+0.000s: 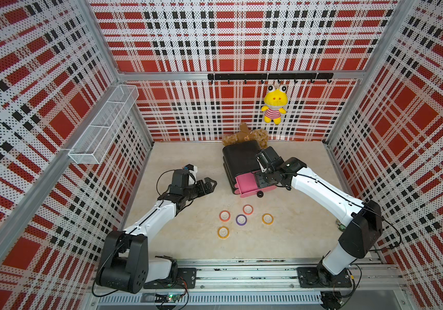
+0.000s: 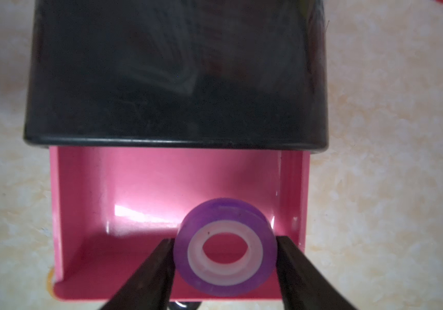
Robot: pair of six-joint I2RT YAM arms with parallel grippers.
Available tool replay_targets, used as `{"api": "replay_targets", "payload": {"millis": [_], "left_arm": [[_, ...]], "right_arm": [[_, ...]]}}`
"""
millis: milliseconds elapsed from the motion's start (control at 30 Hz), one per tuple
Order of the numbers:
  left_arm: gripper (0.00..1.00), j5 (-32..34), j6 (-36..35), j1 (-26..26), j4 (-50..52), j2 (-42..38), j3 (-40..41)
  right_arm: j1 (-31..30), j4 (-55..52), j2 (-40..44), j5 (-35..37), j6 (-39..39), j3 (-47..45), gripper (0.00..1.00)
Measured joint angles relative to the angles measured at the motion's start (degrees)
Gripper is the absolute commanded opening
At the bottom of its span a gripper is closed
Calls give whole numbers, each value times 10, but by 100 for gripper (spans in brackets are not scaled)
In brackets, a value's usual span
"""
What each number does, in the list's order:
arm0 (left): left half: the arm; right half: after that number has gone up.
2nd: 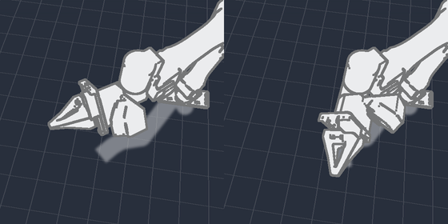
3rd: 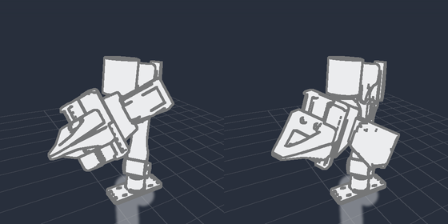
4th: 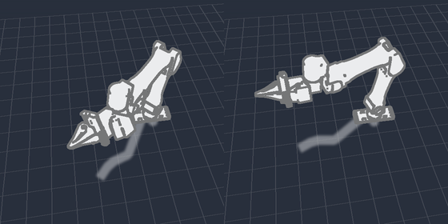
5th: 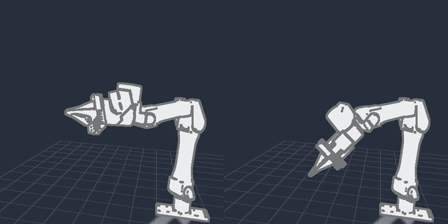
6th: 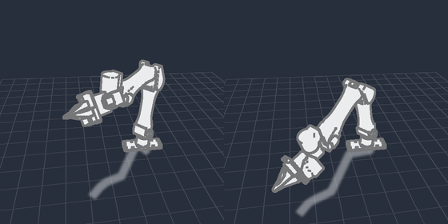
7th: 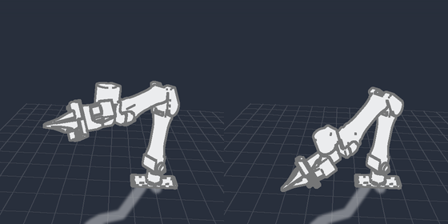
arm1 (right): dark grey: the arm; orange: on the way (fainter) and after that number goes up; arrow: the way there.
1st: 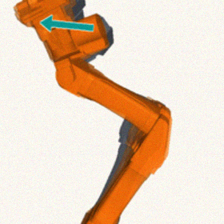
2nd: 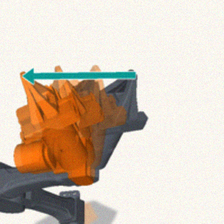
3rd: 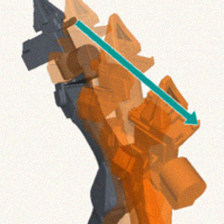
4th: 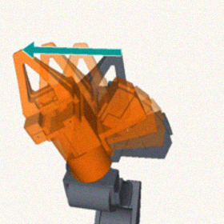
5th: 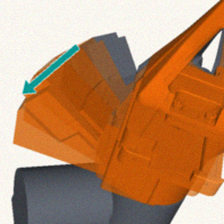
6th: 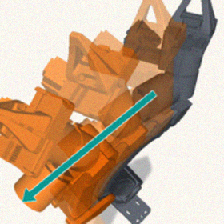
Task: Place the transparent tape into the drawer according to color
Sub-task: Place the tape in the drawer.
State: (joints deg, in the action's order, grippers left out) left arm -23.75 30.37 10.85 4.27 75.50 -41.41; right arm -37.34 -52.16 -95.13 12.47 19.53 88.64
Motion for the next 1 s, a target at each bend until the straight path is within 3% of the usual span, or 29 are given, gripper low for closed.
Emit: {"api": "replay_targets", "payload": {"millis": [367,600,800,1000], "left_arm": [[95,36,-5,45,25,-12,0],[94,87,-10,96,58,-40,0],[89,150,-13,159,90,-64,0],[89,220,-15,256,132,-78,0]], "right_arm": [[0,8,5,-3,-4,10,86],[9,14,78,-27,4,-21,89],[31,23,151,-60,16,-86,90],[43,25,189,-78,24,-140,92]]}}
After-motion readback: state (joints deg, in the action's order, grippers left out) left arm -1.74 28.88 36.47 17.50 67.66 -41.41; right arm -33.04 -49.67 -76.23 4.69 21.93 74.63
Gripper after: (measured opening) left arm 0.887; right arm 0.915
